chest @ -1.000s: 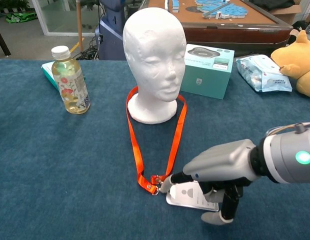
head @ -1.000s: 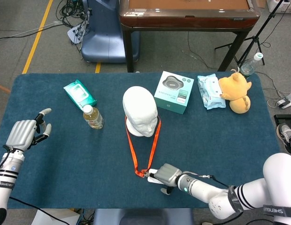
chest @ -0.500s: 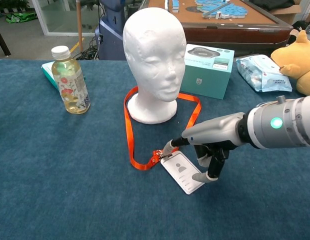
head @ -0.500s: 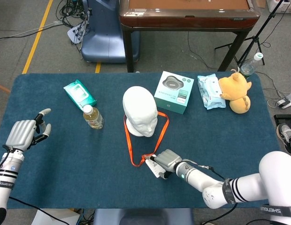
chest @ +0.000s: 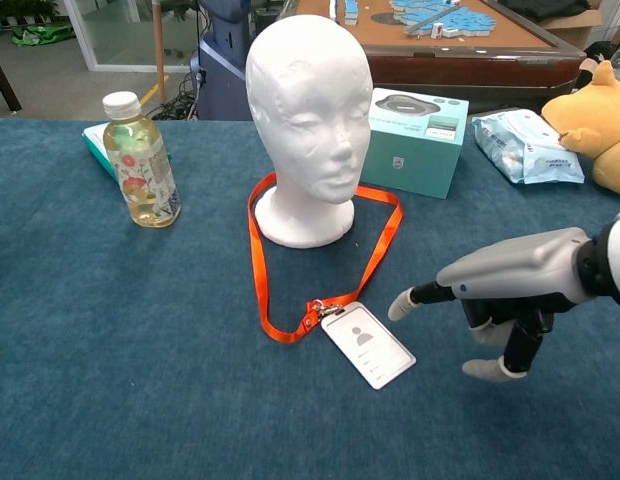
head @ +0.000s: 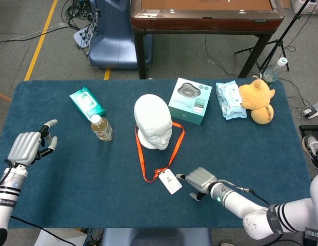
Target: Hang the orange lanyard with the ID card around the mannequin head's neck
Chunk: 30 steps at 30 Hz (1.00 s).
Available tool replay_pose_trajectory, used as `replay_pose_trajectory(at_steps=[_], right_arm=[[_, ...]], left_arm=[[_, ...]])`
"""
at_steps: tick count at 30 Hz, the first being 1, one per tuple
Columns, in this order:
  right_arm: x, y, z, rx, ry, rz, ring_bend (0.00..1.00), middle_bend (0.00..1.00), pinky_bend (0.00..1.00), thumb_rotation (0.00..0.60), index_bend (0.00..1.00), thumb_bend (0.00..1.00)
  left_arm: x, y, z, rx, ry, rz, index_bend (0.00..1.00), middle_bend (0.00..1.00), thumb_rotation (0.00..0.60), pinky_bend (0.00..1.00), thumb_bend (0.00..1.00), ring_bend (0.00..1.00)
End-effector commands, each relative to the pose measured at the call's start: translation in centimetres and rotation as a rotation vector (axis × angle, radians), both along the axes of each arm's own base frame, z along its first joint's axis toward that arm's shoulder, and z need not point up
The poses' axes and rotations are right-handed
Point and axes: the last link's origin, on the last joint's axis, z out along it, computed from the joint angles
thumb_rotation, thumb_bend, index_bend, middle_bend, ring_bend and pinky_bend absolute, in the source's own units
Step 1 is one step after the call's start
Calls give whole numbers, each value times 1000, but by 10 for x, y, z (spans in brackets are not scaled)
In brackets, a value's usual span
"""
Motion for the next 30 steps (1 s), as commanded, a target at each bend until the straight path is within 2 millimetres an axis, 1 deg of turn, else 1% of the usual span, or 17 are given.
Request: replay_pose_trajectory(at_steps=[1,6,15,24,30], right_arm=[[-6,0,0,2,11,-14,964,964,1000,595,96,438],[-13,0,-3,10,20,-29,964,964,1000,593,96,438],[-13,4,-9,39,28,-20,964,964,1000,595,96,438],[-7,14,-14,79,21,5,964,964,1000,595,96,438],[1,22,-19,116,5,37,964,964,1000,593,96,439]], left_arm=[[1,0,-2,-4,1,0,146,584,63,771,432,565],[2,0,-3,-8,3,1,146,584,66,771,432,565],[1,0,-4,-9,5,5,146,584,64,771,432,565],[0,-1,-3,-7,4,6,146,584,63,771,432,565],[-1,0,-3,-8,2,8,146,584,64,771,432,565]])
